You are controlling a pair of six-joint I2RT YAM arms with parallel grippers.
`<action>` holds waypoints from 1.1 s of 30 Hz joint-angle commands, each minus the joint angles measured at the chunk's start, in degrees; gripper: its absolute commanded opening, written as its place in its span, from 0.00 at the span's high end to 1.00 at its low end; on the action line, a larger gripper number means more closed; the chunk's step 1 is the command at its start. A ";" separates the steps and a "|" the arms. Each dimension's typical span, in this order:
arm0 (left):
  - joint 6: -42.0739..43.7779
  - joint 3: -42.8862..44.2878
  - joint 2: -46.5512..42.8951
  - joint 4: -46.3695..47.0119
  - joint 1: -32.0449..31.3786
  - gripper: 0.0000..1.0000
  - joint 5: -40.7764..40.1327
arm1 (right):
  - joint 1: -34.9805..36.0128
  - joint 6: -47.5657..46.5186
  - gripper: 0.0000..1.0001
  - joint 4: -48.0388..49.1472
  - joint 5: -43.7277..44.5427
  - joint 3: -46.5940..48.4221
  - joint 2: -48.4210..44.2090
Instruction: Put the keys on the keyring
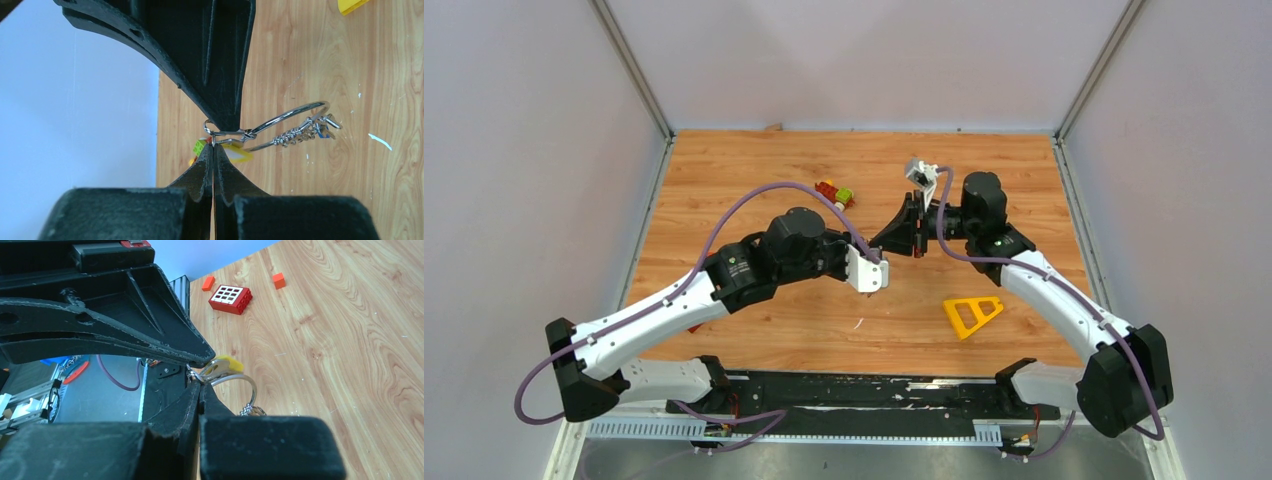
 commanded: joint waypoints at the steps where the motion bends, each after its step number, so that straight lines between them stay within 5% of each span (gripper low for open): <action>1: 1.41 1.20 -0.25 2.86 -0.85 1.00 -0.87 | 0.28 -1.52 1.00 -0.99 2.10 1.79 0.35; 19: 6.04 -6.34 -4.57 4.73 -0.32 1.00 -6.99 | -1.41 -7.15 1.00 -4.95 4.14 1.35 -1.86; 33: -3.43 -13.87 3.61 -5.20 12.40 1.00 9.03 | -7.18 -25.79 1.00 -22.81 5.50 1.91 -8.57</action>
